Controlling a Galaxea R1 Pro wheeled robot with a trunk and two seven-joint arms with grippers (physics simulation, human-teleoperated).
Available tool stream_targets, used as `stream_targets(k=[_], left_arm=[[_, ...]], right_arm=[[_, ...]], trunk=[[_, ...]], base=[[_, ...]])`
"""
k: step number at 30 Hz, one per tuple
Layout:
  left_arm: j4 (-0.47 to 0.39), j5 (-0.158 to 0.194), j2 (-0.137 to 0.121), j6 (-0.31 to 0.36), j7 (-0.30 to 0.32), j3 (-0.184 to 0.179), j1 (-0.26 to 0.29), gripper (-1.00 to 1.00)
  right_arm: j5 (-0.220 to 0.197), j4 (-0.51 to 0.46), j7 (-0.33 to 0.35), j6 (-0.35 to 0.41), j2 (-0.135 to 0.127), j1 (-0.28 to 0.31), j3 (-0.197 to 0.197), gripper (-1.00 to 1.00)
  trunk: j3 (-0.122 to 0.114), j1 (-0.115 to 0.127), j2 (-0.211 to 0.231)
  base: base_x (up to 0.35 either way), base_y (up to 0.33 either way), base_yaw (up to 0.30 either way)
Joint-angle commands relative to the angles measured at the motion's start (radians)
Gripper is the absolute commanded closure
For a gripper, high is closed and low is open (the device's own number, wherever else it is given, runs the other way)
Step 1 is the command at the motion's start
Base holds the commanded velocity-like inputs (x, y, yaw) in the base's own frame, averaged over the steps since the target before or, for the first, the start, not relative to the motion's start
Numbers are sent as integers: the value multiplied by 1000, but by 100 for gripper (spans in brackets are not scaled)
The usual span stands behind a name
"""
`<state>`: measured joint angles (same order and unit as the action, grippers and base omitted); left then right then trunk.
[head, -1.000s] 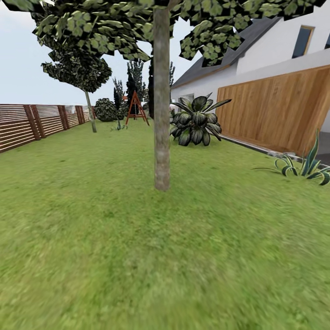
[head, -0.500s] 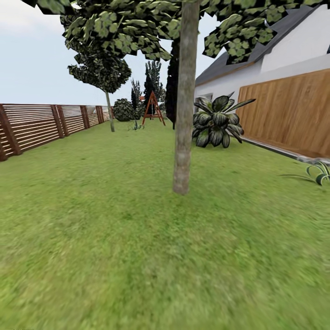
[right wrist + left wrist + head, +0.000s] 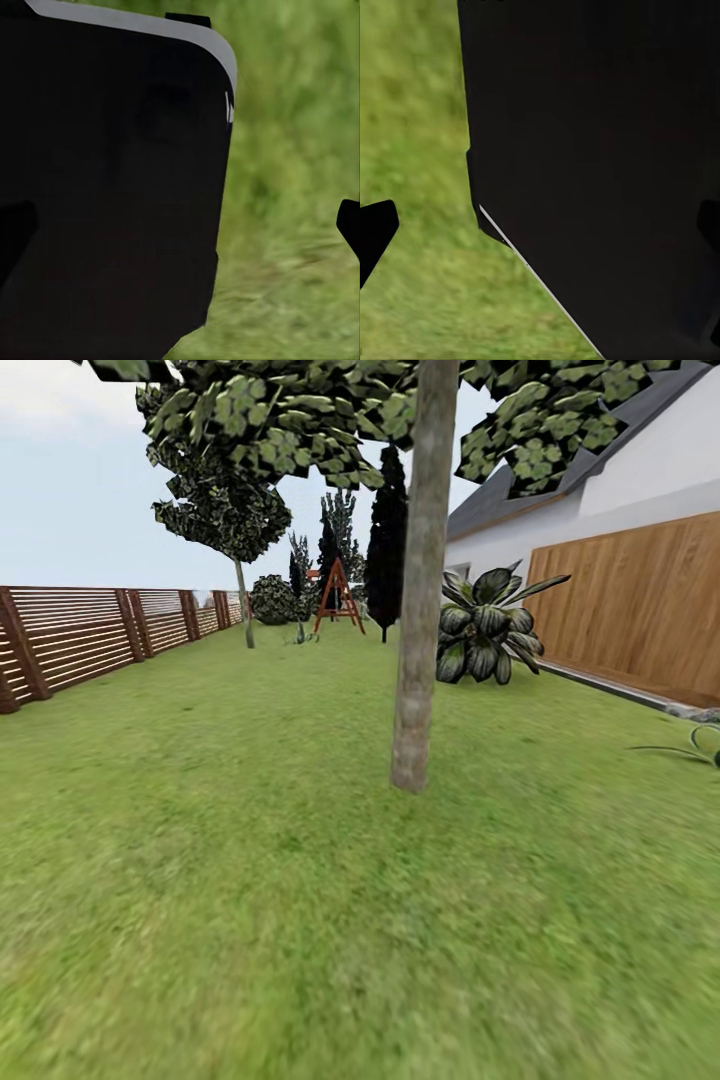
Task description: Take the three Easter eggs out of the wicker basket on the lawn in the garden, then place them on the lawn next to a single tree (choose any tree) so that all three eggs are next to the same tree and none are left in the basket.
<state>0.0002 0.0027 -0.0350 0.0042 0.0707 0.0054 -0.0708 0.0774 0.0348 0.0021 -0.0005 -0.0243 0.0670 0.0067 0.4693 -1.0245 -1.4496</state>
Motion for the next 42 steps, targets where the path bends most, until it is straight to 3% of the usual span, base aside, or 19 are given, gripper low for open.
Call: stream_targets(k=[1,9,18,42], left_arm=[[-1,0,0,0,3,1,0,-100],[-2,2,0,0,4,1,0,-100],[-2,2,0,0,3,1,0,-100],[-2,0,-1,0,3,1,0,-100]], right_arm=[[8,2,0,0,0,1,0,-100],[9,3,1,-4,1,1,1,-100],[9,4,-1,-4,1,2,1,-100],[9,17,3,-4,0,1,1,-100]], trunk=[[1,0,0],[1,0,0],[1,0,0],[1,0,0]], base=[[263,226,0],[264,225,13],[264,225,219],[276,217,5]])
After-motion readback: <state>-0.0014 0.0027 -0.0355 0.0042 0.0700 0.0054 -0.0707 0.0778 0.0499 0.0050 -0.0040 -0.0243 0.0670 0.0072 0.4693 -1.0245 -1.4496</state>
